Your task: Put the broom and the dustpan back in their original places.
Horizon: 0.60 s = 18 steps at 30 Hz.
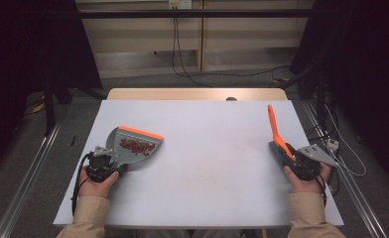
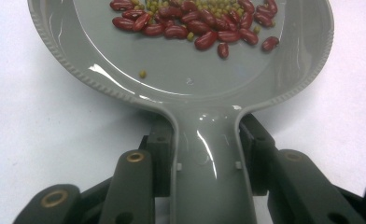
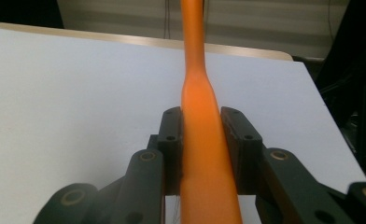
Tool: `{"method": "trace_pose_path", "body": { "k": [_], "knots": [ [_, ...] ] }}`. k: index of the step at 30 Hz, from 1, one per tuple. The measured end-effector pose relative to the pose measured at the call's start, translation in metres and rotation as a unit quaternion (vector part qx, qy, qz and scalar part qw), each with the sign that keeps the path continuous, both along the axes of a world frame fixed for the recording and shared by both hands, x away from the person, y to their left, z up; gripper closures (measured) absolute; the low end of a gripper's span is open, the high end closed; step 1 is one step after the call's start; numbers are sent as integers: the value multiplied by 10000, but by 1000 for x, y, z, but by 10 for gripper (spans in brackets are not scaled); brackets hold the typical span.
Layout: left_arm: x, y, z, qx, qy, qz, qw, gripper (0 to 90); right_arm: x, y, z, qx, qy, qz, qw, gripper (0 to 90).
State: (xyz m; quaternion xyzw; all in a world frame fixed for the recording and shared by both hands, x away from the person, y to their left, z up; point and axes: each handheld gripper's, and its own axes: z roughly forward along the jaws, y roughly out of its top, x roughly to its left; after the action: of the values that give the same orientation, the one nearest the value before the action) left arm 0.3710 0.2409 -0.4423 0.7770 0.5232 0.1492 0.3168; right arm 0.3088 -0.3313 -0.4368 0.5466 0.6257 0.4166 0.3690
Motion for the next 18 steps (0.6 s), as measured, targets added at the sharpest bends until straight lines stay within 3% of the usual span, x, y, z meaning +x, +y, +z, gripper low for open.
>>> {"method": "trace_pose_path", "body": {
  "k": [7, 15, 18],
  "knots": [
    [-1, 1, -2, -126, -4, 60, 9999, 627, -2, 9, -7, -218, -46, -19, 9998, 708],
    [-7, -2, -2, -540, 32, 51, 9985, 560, -4, 23, -10, -76, -15, 78, 9999, 690],
    [-8, -3, -2, -571, 9, 42, 9984, 534, -4, 26, -11, 0, 28, 103, 9999, 686]
  ]
}}
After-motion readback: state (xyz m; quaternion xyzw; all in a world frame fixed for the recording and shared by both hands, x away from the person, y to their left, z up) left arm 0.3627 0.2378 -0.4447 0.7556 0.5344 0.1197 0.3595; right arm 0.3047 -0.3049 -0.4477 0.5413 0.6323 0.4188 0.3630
